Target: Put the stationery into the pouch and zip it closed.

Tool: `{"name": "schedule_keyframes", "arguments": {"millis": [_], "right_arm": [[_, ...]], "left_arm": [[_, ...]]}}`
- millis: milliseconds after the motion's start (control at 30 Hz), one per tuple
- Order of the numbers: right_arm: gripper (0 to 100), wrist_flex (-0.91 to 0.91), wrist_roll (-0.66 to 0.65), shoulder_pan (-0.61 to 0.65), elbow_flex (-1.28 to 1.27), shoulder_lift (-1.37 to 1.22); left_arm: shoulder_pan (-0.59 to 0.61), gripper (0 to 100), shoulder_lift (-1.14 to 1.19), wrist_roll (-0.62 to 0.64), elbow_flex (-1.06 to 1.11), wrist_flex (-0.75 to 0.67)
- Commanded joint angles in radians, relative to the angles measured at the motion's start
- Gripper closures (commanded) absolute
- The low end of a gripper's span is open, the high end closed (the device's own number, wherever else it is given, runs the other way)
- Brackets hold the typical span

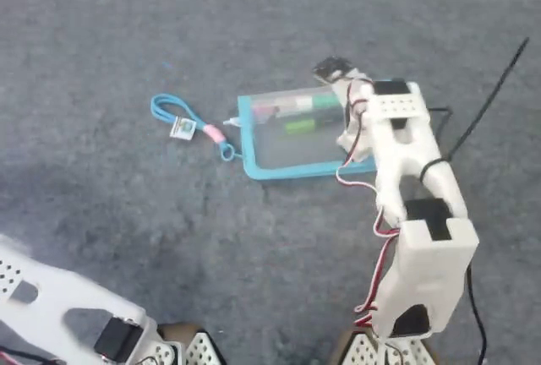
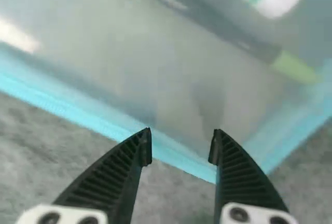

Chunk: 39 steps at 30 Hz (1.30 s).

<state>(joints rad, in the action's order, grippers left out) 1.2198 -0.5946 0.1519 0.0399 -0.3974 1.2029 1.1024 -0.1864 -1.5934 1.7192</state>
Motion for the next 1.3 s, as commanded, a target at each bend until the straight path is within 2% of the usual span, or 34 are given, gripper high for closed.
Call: {"name": "schedule_keyframes", "arguments": {"millis": [0, 200, 300, 433, 567, 700, 800, 1033, 1267], "right_arm": [[79.8, 0.082, 0.051, 0.165, 0.104, 0.128], [79.7, 0.039, 0.091, 0.486, 0.006, 0.407], [79.7, -0.116, 0.143, 0.567, -0.19, 0.549], [79.7, -0.407, 0.138, 0.631, -0.565, 0.716], [79.7, -0.595, 0.044, 0.628, -0.787, 0.756], [79.7, -0.582, -0.106, 0.622, -0.778, 0.664], [79.7, -0.59, -0.164, 0.607, -0.741, 0.562], [79.7, -0.582, -0.196, 0.493, -0.563, 0.334], [79.7, -0.581, -0.195, 0.479, -0.531, 0.341]], "left_arm": [[-0.074, 98, -0.015, 0.012, -0.045, 0.02], [-0.209, 98, -0.017, 0.011, -0.047, 0.035], [-0.273, 98, -0.021, 0.011, -0.047, 0.037], [-0.324, 98, -0.026, 0.011, -0.051, 0.037], [-0.33, 98, -0.017, 0.011, -0.047, 0.037], [-0.327, 98, -0.017, 0.011, -0.045, 0.037], [-0.324, 98, -0.017, 0.011, -0.045, 0.037], [-0.322, 98, -0.017, 0.009, -0.045, 0.037], [-0.325, 98, -0.017, -0.008, -0.045, 0.037]]}}
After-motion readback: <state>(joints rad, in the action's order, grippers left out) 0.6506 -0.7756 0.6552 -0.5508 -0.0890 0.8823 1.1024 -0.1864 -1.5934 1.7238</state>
